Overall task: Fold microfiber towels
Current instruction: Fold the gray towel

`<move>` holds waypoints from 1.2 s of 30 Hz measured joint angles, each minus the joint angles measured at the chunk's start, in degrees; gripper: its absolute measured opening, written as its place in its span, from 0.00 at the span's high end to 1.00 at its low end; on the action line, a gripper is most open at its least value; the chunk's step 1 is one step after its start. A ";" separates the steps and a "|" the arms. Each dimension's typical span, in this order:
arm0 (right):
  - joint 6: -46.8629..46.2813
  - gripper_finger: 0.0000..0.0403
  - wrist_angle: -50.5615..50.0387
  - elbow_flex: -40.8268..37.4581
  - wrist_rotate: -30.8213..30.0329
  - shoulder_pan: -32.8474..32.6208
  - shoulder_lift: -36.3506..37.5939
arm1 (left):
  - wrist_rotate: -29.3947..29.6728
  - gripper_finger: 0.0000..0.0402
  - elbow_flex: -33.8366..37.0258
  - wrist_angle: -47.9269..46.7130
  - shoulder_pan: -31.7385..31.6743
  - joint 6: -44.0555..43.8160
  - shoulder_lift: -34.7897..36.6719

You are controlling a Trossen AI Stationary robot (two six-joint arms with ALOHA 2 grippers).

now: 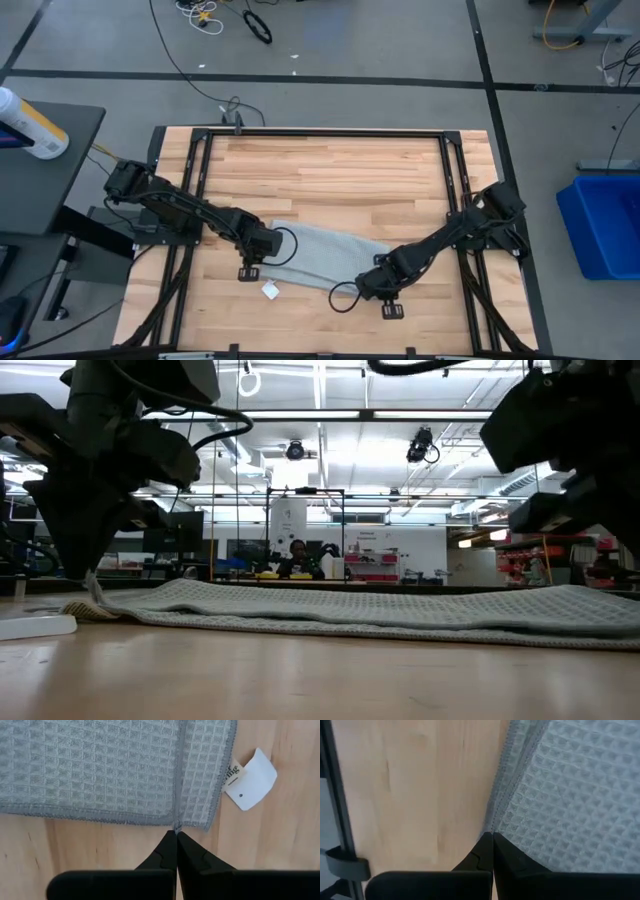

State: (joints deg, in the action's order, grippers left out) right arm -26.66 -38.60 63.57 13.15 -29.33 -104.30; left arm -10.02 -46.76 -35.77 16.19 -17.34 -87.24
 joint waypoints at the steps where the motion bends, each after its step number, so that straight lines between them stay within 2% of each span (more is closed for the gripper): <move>1: 0.02 1.00 -0.38 -0.04 0.00 -0.01 -0.07 | 0.00 1.00 0.00 0.23 0.00 0.01 0.00; 15: -0.80 1.00 4.83 -2.83 1.21 -0.24 -1.87 | -0.86 1.00 0.04 1.71 0.02 0.20 0.00; 21: -0.81 1.00 5.51 -3.23 0.99 -0.26 -1.95 | -3.42 1.00 0.07 2.60 0.04 0.32 -0.06; 31: -0.43 1.00 5.81 -3.33 0.86 -0.28 -2.09 | -4.47 1.00 0.02 3.28 2.30 0.69 -6.81; 36: -0.74 1.00 5.85 -3.34 0.80 -0.28 -2.13 | -4.08 1.00 -0.06 3.24 2.29 1.14 -6.90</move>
State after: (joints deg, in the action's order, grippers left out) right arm -27.40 -32.75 60.23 13.96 -29.61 -106.43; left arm -14.10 -46.82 -32.53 18.48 -16.21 -94.15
